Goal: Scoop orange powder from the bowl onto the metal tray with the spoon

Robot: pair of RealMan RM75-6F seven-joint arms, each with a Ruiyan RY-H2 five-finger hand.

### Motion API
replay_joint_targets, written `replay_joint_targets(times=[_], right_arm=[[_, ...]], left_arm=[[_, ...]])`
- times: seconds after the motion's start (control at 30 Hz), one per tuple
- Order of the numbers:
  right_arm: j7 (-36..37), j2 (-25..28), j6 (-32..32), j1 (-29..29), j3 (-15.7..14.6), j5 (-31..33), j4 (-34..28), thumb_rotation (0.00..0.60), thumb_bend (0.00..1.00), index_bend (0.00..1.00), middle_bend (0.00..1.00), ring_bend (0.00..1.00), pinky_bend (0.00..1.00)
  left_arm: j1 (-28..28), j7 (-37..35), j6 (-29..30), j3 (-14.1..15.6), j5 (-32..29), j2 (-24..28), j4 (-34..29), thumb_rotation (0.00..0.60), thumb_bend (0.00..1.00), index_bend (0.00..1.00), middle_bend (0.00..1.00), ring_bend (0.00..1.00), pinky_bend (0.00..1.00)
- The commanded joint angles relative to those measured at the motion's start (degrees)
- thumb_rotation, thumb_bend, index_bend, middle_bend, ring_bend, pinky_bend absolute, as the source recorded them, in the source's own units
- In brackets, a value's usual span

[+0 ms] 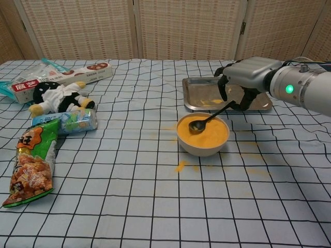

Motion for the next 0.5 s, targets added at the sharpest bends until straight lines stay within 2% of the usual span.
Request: replay_joint_targets(times=[0.03, 0.5], right_arm=[[0.00, -0.01, 0.02, 0.05, -0.06, 0.07, 0.02, 0.600, 0.32, 0.46, 0.05, 0.00, 0.00], [0.37, -0.14, 0.95, 0.75, -1.15, 0.82, 0.01, 0.600, 0.32, 0.51, 0.05, 0.00, 0.00]], left_arm=[[-0.01, -0.02, -0.03, 0.00, -0.02, 0.01, 0.00, 0.600, 0.44, 0.00, 0.00, 0.00, 0.15], [-0.03, -0.13, 0.05, 0.06, 0.11, 0.03, -0.02, 0.600, 0.44, 0.00, 0.00, 0.00, 0.15]])
